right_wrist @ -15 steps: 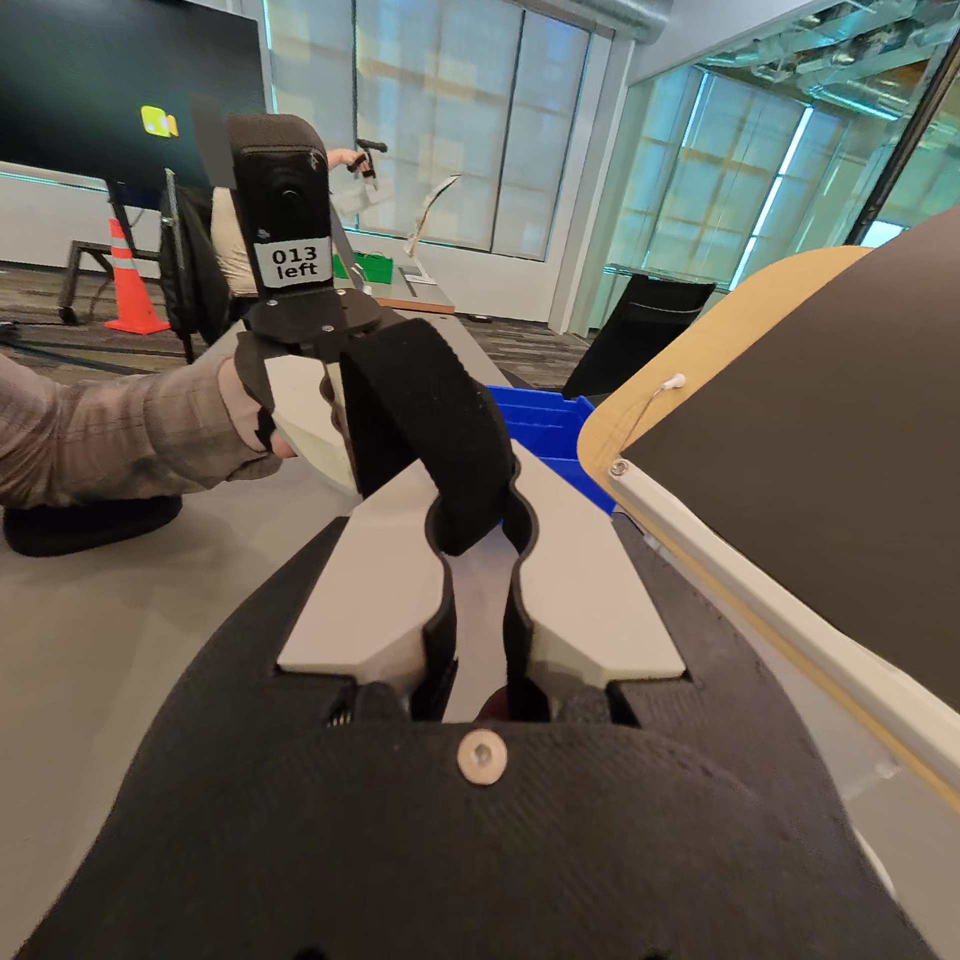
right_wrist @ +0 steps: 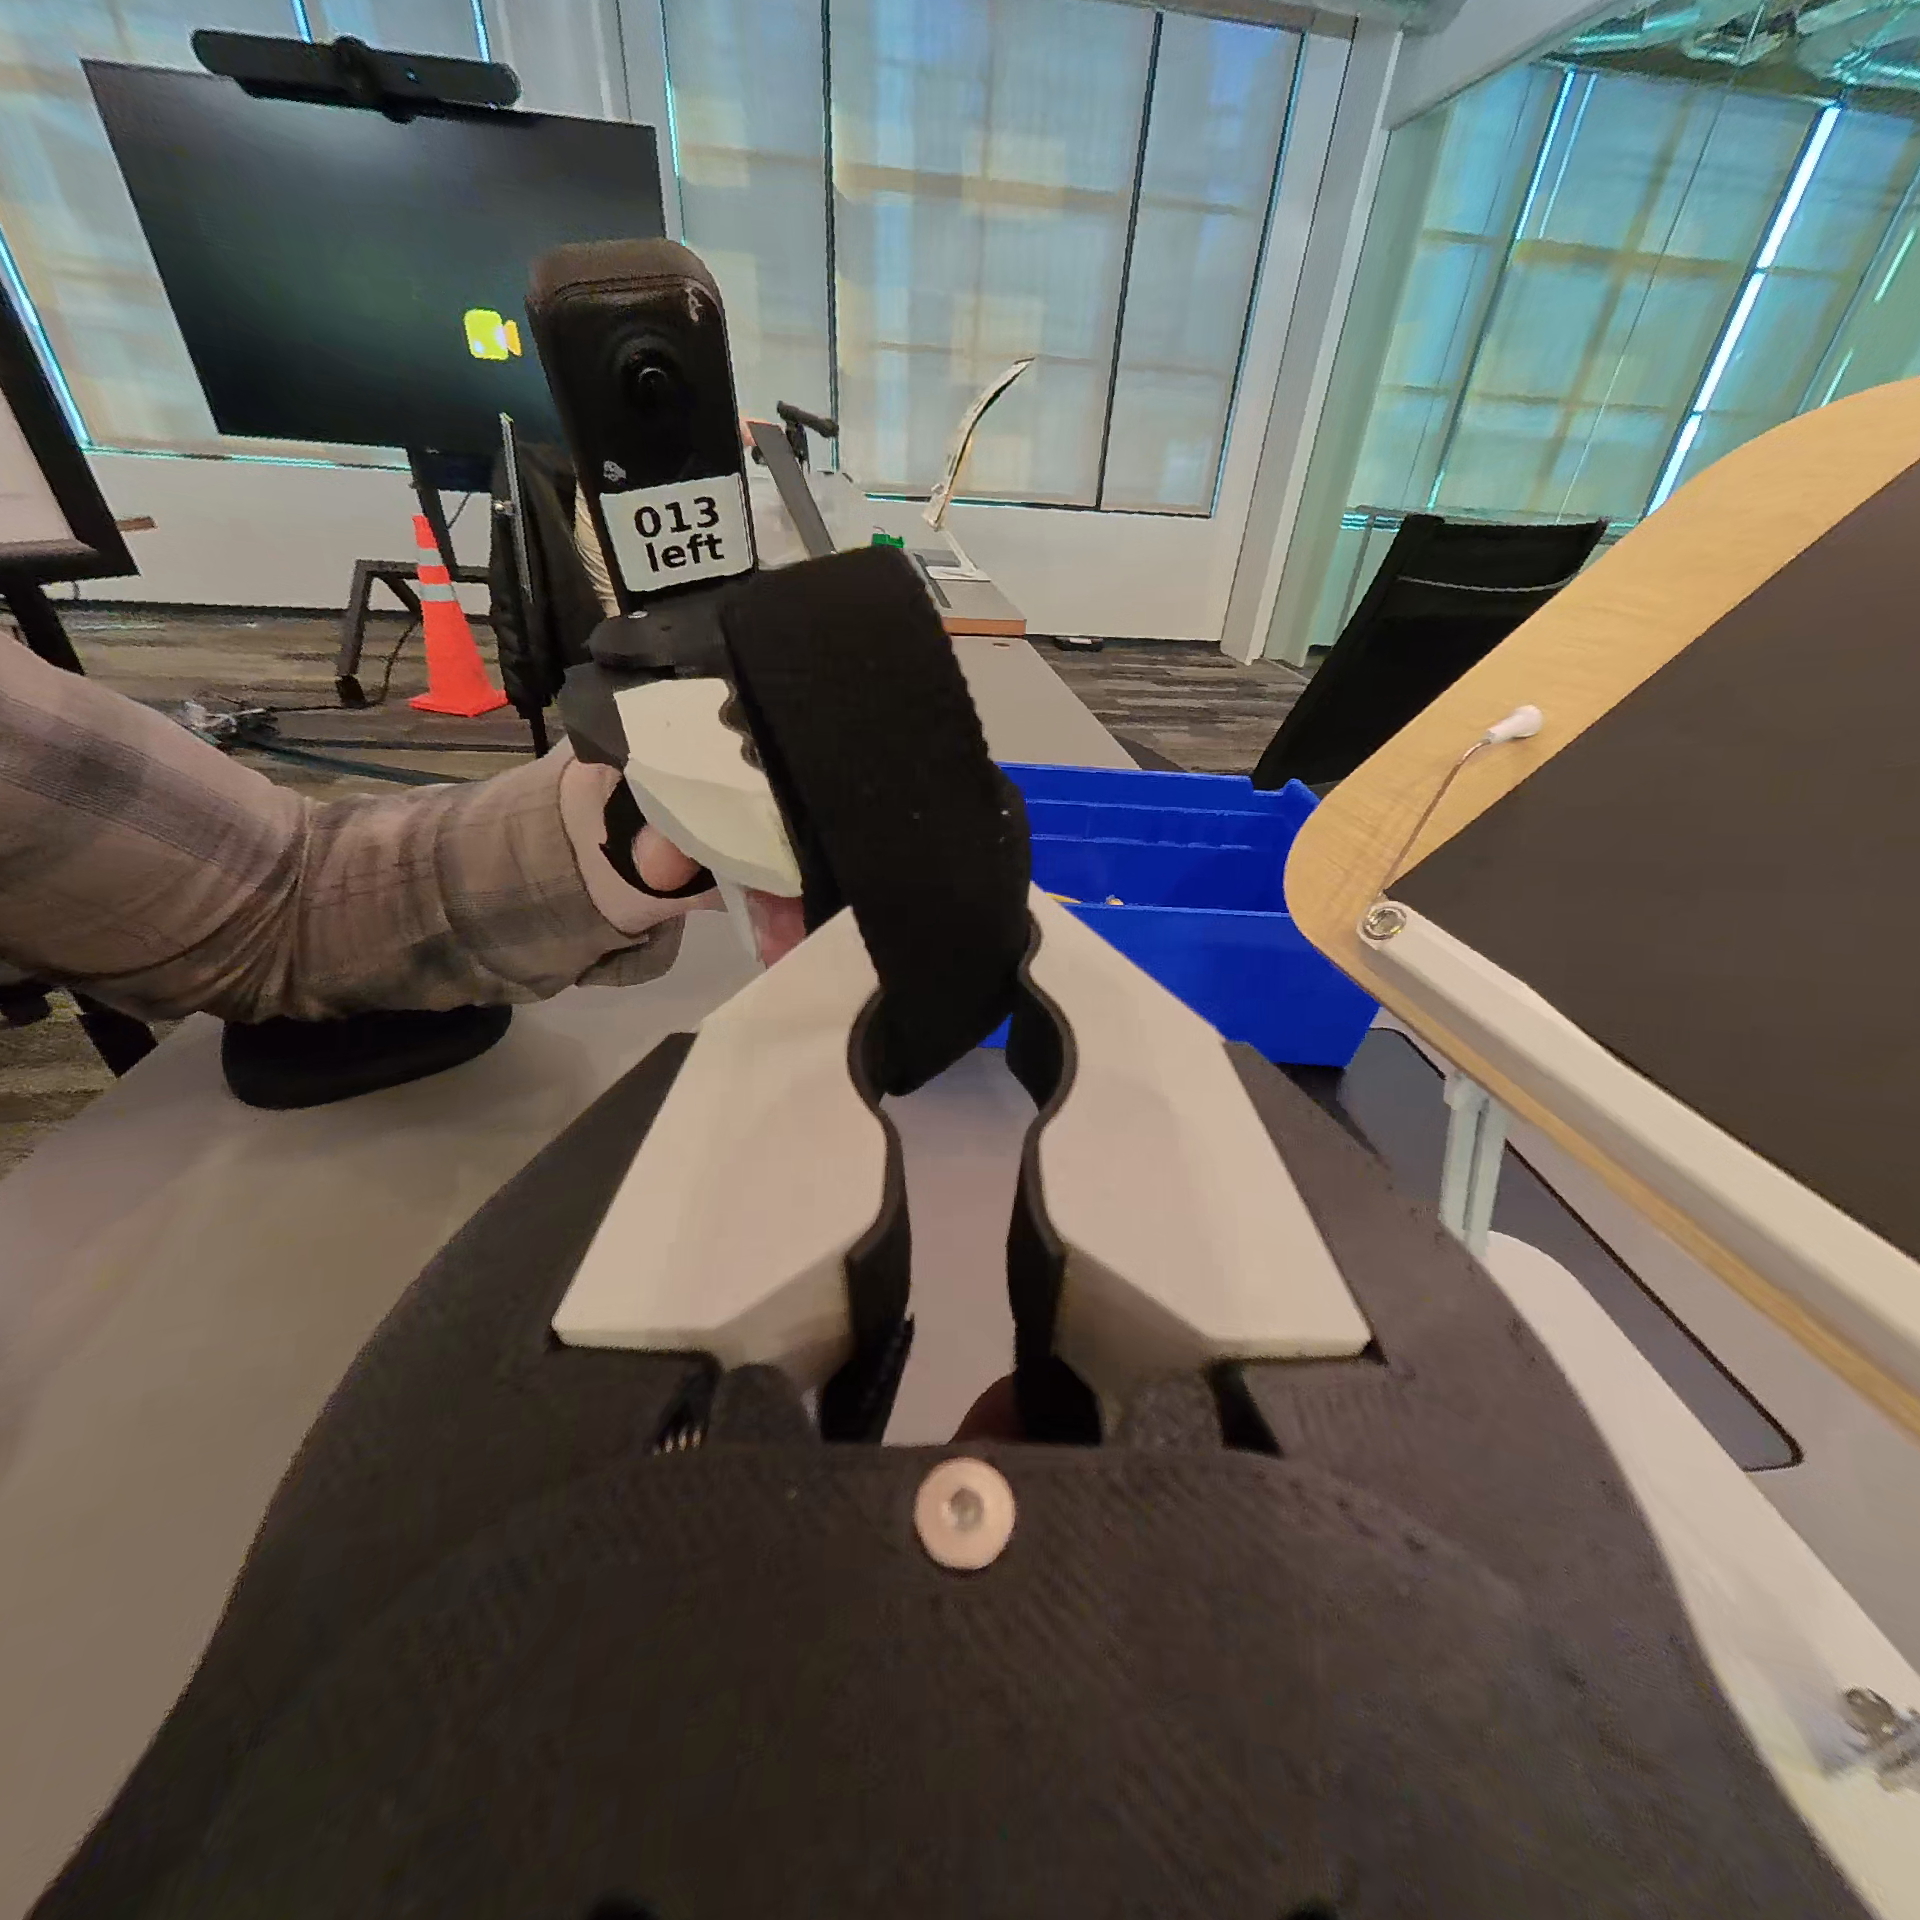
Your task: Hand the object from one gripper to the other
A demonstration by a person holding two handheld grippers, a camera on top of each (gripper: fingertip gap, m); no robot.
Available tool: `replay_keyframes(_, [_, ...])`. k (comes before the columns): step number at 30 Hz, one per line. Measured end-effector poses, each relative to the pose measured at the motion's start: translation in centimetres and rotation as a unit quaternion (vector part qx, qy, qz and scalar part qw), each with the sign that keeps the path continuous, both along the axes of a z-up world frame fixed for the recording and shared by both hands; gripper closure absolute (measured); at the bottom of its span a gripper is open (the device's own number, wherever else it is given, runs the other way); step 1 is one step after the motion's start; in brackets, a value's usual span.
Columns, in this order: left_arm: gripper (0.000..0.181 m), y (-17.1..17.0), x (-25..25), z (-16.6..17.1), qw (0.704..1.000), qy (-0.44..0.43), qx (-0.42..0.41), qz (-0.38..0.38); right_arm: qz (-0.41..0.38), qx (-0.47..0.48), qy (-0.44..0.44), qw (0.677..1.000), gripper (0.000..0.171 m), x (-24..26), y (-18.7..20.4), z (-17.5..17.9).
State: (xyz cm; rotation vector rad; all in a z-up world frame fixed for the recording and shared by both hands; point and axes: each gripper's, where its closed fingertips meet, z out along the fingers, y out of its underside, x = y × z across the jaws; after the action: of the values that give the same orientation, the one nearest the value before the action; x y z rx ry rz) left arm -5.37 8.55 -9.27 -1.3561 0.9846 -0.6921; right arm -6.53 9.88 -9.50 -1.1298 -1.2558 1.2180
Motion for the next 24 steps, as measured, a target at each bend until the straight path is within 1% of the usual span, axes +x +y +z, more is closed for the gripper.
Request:
replay_keyframes(5, [0.165,-0.3,0.0,0.6,0.999,-0.026,-0.014,-0.013,0.015,-0.010,-0.012,1.000,0.161,-0.6,-0.7,-0.8])
replay_keyframes(10, [0.169,-0.6,0.3,0.6,0.999,-0.029,-0.018,-0.019,-0.015,0.010,-0.026,0.999,0.156,-0.5,0.0,-0.7])
replay_keyframes(12, [0.170,-0.7,0.4,0.6,0.999,-0.030,-0.017,-0.022,-0.014,0.012,-0.031,0.999,0.155,-0.5,-0.1,-0.7])
replay_keyframes(14, [0.171,-0.8,0.5,0.7,0.999,-0.033,-0.017,-0.025,-0.015,0.011,-0.033,0.999,0.152,-0.5,-0.1,-0.7])
replay_keyframes(17, [0.173,-0.8,0.3,0.9,0.999,-0.037,-0.017,-0.024,-0.021,0.011,-0.037,0.999,0.141,-0.3,0.3,-0.7])
replay_keyframes(21, [0.174,-0.8,0.0,1.1,0.999,-0.039,-0.017,-0.026,-0.042,0.035,-0.042,0.998,0.139,0.2,0.9,-0.2])
replay_keyframes(24, [0.175,-0.9,0.0,1.2,0.999,-0.038,-0.014,-0.023,-0.080,0.080,-0.060,0.992,0.138,0.5,1.6,-0.2])
